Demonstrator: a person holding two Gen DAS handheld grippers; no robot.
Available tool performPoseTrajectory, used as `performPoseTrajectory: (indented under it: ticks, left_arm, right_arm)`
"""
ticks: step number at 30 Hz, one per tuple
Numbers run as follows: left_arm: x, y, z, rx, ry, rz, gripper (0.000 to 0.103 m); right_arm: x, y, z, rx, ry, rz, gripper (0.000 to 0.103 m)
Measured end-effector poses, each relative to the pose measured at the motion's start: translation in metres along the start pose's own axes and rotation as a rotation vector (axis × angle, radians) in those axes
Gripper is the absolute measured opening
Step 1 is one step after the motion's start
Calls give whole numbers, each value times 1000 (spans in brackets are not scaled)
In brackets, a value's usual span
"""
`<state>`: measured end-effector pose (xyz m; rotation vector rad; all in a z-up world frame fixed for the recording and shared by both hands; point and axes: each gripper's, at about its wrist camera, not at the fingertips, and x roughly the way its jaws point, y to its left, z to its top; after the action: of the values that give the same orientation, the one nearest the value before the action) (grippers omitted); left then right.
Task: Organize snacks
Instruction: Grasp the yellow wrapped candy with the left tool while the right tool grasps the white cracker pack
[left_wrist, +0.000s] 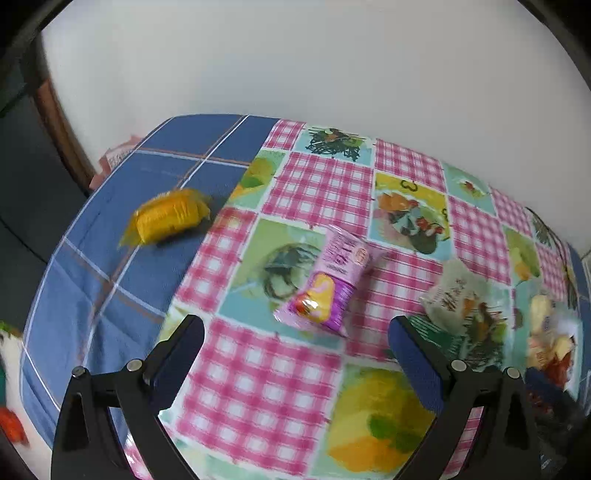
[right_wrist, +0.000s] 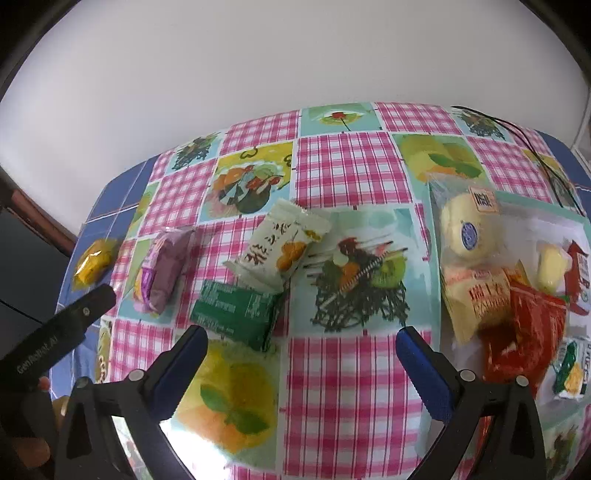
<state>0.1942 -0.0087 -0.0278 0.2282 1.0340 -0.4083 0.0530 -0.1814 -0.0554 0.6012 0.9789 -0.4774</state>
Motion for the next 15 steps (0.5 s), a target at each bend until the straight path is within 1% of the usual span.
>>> performPoseTrajectory:
  ticks: [4, 9, 12, 15]
  left_arm:
    - [8, 18, 19, 80, -18, 27, 100]
    - [20, 48, 43, 191, -46, 100, 100]
    - [33, 68, 56, 224, -42, 128, 100]
    - [50, 82, 67, 268, -27, 149, 100]
  right_arm:
    - [10, 0, 11, 11, 1, -8, 103]
    - [28, -1, 25, 45, 17, -2, 103]
    - [41, 0, 34, 79, 37, 8, 103]
    - [51, 5, 42, 91, 48, -5, 103]
